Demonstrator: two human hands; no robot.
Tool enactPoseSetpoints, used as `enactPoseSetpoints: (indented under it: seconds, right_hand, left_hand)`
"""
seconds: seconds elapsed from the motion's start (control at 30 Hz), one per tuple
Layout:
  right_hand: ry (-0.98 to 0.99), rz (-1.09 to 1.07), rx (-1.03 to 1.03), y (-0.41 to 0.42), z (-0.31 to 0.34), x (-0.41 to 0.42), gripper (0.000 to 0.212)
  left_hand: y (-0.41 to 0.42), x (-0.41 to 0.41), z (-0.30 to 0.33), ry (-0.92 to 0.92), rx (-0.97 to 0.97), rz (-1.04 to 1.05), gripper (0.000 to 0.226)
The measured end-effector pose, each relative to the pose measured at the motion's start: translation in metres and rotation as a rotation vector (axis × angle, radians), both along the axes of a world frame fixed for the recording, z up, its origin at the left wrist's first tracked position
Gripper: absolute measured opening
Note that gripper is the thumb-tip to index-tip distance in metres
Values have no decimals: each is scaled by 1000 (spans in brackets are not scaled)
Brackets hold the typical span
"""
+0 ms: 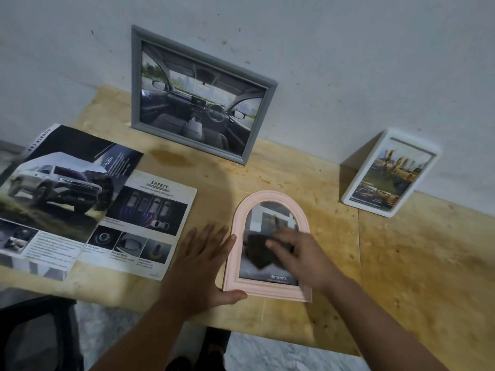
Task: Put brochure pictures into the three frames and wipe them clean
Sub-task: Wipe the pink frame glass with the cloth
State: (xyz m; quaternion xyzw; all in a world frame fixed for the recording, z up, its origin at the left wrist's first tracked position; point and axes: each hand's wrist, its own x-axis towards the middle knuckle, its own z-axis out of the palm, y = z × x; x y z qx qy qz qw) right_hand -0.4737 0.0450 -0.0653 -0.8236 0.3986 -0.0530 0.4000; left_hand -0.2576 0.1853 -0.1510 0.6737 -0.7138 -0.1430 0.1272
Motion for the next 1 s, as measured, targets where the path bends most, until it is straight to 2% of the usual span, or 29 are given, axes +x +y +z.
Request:
enactPoseSetpoints:
  seconds: [0.07, 0.1, 0.17, 0.23, 0.4, 0.5, 0.6, 0.7, 0.77, 0.87, 1.0]
  right_hand:
    - [-52, -142, -176, -26, -4, 10, 23]
    - [-14, -165, -267, -35, -11, 15, 25]
    - [132, -113, -429, -36, -28, 25, 28]
    - [195, -22, -503, -21, -42, 28, 27]
    - [122, 145, -445, 39, -41, -2, 26]
    - [119, 228, -241, 51, -27, -16, 27]
    - [44, 170, 3, 18, -7, -10, 20]
    - [-51, -68, -128, -30, 4, 0, 20]
    - [30, -135, -271, -51, -5, 6, 24]
    - [212, -39, -431, -46, -33, 14, 27]
    - [170, 20, -508, -5, -44, 2, 22]
  left_hand:
    - [0, 0, -1, 3, 1, 2, 117]
    - [0, -1, -1, -2, 3, 0, 118]
    - [0, -1, -1, -11, 3, 2, 118]
    - [0, -1, -1, -18, 3, 2, 118]
    - [1, -1, -3, -34, -4, -3, 117]
    - [2, 0, -2, -30, -15, -5, 116]
    - [1, 0, 0, -26, -23, -12, 116]
    - [0, -1, 1, -20, -8, -9, 117]
    - [0, -1, 1, -35, 1, -10, 118]
    - [0, -1, 0, -57, 12, -13, 118]
    - [0, -1, -2, -38, -27, -6, 116]
